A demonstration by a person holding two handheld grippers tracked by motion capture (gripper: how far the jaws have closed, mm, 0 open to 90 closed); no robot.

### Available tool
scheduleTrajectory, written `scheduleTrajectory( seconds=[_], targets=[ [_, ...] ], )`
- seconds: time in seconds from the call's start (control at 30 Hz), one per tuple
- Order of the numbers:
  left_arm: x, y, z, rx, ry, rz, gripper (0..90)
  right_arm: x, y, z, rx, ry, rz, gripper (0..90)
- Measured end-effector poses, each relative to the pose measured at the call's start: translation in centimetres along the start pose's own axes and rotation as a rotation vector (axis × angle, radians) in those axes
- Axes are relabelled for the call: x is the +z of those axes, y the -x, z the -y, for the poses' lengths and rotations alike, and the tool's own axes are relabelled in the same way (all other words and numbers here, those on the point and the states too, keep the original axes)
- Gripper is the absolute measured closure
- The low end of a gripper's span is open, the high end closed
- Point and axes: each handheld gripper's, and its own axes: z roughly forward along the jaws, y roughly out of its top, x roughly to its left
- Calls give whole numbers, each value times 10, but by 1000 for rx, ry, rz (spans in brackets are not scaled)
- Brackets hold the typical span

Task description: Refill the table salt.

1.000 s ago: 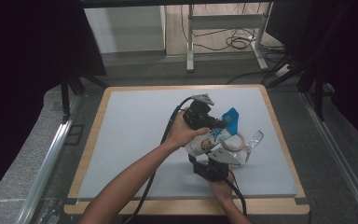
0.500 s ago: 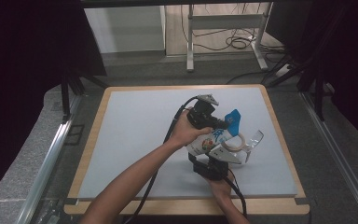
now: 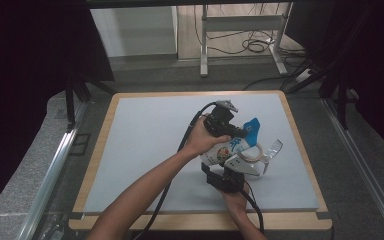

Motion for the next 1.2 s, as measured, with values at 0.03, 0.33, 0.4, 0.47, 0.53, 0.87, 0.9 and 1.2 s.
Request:
scheduleTrajectory(
  seconds=[0.03, 0.33, 0.4, 0.47, 0.53, 0.87, 0.9, 1.2],
  targets=[
    [0, 0, 0, 0, -1, -1, 899, 0, 0, 0, 1, 0, 0, 392],
    [0, -1, 0, 4, -9, -1, 898, 0, -1, 0, -2, 3, -3, 395],
    [1, 0, -1, 5, -11, -2, 898, 0, -1, 0, -2, 3, -4, 396],
    [1, 0, -1, 10, -14, 2, 899, 0, -2, 0, -3, 4, -4, 397],
    [1, 0, -1, 11, -15, 1, 898, 0, -2, 0, -3, 5, -5, 397],
    [2, -1, -3, 5, -22, 7, 898, 0, -3, -1, -7, 8, 7, 400],
    [3, -1, -3, 7, -24, 7, 898, 0, -4, -1, -11, 10, 12, 401],
    [5, 2, -6, 20, -41, -1, 898, 0, -5, -2, -6, 15, 16, 410]
  ],
)
